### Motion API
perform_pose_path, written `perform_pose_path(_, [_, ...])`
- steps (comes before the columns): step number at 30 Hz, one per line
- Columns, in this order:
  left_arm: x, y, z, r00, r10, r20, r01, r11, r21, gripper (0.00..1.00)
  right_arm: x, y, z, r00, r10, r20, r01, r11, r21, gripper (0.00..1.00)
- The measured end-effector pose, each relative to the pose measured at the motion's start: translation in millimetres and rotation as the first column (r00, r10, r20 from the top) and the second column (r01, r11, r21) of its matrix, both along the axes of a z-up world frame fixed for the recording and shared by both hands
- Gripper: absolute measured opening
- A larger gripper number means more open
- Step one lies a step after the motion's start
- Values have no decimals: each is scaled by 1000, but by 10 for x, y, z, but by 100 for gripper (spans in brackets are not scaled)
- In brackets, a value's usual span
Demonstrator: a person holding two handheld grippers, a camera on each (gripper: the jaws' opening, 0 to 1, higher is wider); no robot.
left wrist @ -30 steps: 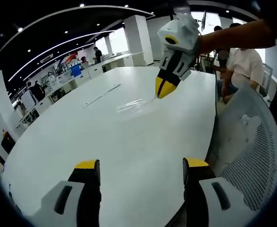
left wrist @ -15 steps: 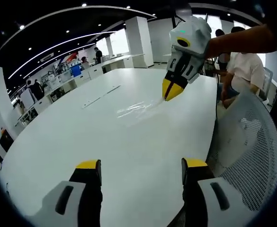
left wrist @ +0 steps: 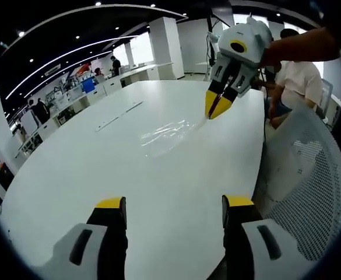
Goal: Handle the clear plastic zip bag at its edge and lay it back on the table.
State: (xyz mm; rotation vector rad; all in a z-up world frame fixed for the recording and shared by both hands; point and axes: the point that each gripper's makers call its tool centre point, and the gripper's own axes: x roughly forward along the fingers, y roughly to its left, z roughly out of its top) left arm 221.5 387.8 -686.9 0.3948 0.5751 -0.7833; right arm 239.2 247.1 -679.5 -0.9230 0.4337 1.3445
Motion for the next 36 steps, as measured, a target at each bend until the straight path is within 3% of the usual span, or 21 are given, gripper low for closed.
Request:
perform_pose_path(6, [-11, -66, -17, 999, -36, -2, 36, 999, 24, 63, -112, 67, 70, 999, 39, -15, -38, 998, 45, 0])
perform_pose_path(26, [-19, -186, -46, 994, -113, -6, 113, 992, 62, 55, -374, 143, 79, 989, 149, -21, -148, 988, 50, 0])
perform_pose_path(36, [-30, -235, -30, 980, -198, 33, 194, 976, 98, 34, -416, 158, 110, 985, 170, -15, -169, 984, 56, 0])
